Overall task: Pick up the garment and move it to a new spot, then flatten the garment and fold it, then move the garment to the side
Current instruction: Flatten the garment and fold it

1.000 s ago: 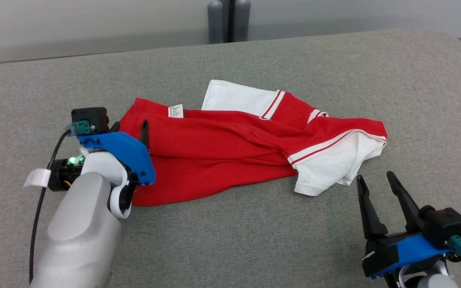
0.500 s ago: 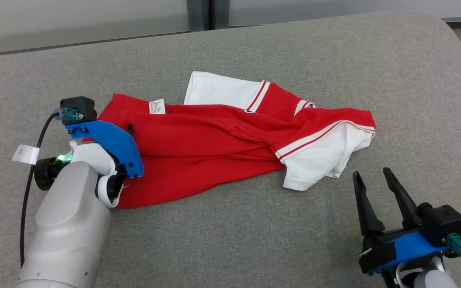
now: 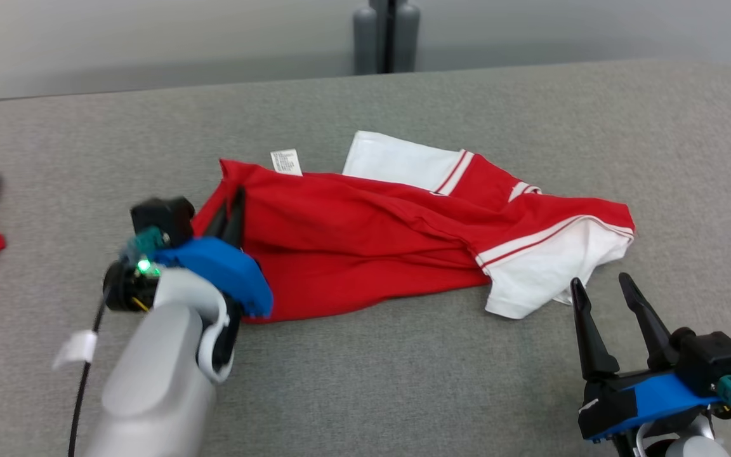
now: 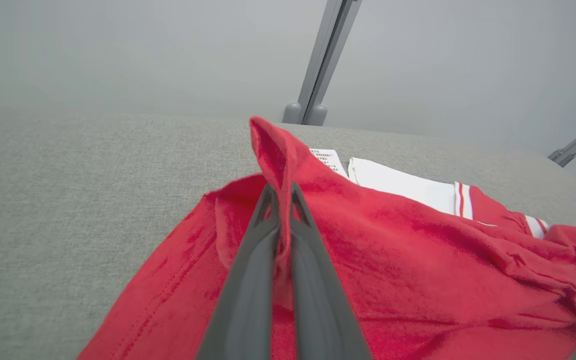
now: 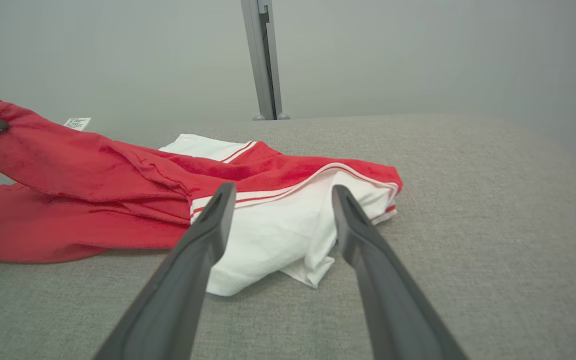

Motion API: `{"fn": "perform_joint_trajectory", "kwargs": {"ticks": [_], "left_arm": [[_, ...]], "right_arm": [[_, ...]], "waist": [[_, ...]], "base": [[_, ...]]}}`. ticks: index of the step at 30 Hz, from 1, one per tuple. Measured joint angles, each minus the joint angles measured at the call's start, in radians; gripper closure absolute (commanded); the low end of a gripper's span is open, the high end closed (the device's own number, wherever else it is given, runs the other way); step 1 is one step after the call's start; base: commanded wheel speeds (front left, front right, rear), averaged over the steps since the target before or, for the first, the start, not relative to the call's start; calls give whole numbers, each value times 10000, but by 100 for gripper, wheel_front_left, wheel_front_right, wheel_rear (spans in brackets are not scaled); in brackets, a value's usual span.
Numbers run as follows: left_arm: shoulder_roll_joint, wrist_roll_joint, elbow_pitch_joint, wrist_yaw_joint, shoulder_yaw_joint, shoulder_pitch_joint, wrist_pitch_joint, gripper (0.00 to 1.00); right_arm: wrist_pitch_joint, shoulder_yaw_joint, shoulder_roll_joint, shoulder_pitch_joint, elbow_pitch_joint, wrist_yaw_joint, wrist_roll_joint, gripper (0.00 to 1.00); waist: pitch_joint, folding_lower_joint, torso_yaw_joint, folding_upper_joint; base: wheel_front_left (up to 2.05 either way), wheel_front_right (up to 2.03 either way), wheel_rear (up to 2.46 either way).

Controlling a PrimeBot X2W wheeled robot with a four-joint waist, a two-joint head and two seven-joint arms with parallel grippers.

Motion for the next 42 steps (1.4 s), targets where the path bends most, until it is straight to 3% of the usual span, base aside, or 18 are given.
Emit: {"fn": "perform_joint_trajectory", "kwargs": {"ticks": [9, 10, 11, 13, 20, 25, 29, 36, 42], "left_arm": [[796, 1068, -3313, -50, -1404, 3389, -343, 100], [857, 1080, -3586, 0, -1463, 3740, -326, 88], [917, 1085, -3820, 15, -1601, 4071, -226, 68], [1014, 1060, -4126, -31, -1862, 4743, 150, 0], [1243, 144, -5001, -56, -2146, 6102, 1969, 0], [1392, -688, -6084, 510, -1317, 6219, 2725, 0], [1590, -662, -6449, 1191, -725, 5621, 3160, 0], [1302, -805, -4667, 2008, -418, 3795, 4435, 0], [959, -1041, -3062, 2224, -382, 2739, 5097, 0]], "right_arm": [[73, -35, 2, 260, 38, 0, 113, 0], [75, -33, 4, 271, 36, 0, 123, 0], [82, -46, 2, 301, 40, 0, 125, 0], [115, -42, 0, 342, 50, 0, 138, 0], [174, -52, 4, 448, 44, 0, 163, 0], [203, -67, 4, 484, -25, 0, 196, 0], [198, -86, 2, 495, -58, 0, 209, 0], [167, 69, 6, 367, -81, 0, 213, 0], [100, 63, 4, 189, -15, 0, 253, 0]], "waist": [[-716, -2, 728, -1], [-778, -2, 772, -2], [-846, -2, 822, -2], [-954, -3, 889, -1], [-1160, -1, 989, -1], [-1206, -1, 947, -2], [-1139, -1, 846, -1], [-736, 1, 555, -1], [-369, 1, 258, 1]], "base": [[0, 0, 0], [0, 0, 0], [0, 0, 0], [0, 0, 0], [0, 0, 0], [0, 0, 0], [0, 0, 0], [0, 0, 0], [0, 0, 0]]}}
